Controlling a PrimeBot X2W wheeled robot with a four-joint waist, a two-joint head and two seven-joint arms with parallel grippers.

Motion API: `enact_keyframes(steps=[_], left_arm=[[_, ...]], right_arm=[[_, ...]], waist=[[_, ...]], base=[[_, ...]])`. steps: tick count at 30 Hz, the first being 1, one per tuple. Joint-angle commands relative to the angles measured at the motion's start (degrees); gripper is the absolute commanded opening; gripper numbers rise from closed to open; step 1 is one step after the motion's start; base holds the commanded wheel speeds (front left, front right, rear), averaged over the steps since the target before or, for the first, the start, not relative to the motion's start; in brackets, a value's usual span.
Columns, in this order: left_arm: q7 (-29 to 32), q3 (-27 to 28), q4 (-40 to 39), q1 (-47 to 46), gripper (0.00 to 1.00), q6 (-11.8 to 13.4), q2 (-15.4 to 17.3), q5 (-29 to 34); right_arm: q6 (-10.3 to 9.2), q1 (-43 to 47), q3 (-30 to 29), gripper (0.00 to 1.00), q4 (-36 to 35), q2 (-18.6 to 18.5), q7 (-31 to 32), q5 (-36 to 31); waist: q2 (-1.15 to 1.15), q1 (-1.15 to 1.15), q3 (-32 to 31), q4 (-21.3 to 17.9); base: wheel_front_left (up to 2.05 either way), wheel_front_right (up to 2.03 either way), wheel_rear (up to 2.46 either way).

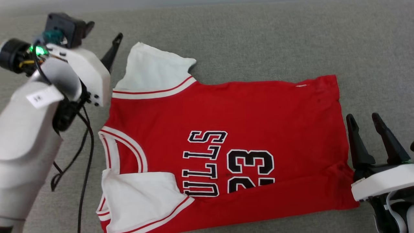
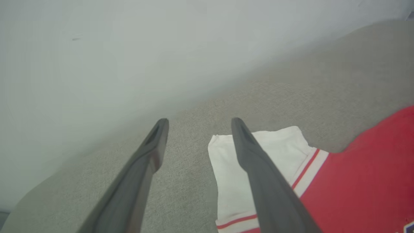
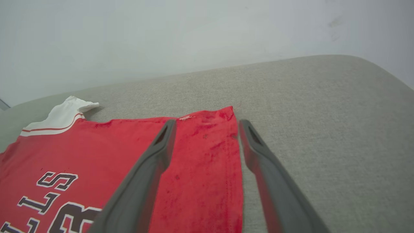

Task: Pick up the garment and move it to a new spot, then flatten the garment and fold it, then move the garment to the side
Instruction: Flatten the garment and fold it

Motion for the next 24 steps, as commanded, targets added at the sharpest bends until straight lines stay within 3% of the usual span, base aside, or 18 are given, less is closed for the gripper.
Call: enact_keyframes(steps=[1, 7, 13, 24], left_arm=[[2.07, -0.45, 1.47, -1.81, 1.00, -0.78, 0.39, -0.68], [13.04, -2.39, 8.20, -10.36, 1.00, -3.60, 2.00, -4.12], [19.41, -5.97, 11.13, -14.10, 1.00, -4.12, 4.34, -6.67], [23.01, -9.71, 14.84, -18.64, 1.00, -4.22, 5.87, -8.62]], right_arm=[[-0.05, -1.17, 0.30, 1.00, 0.23, -0.19, -0.40, 0.22], [-0.05, -3.63, 2.02, 1.00, 1.12, 0.70, -1.49, 1.79], [-0.05, -5.01, 3.03, 1.00, 1.87, 0.69, -2.65, 2.24], [-0.05, -6.73, 4.66, 1.00, 2.66, 1.06, -3.83, 2.94]], waist=[[0.00, -0.02, 3.55, -3.03], [0.00, -0.02, 6.89, -5.54], [0.00, -0.02, 9.27, -7.20], [0.00, -0.02, 12.59, -9.06]], base=[[0.00, 0.00, 0.00], [0.00, 0.00, 0.00], [0.00, 0.00, 0.00], [0.00, 0.00, 0.00]])
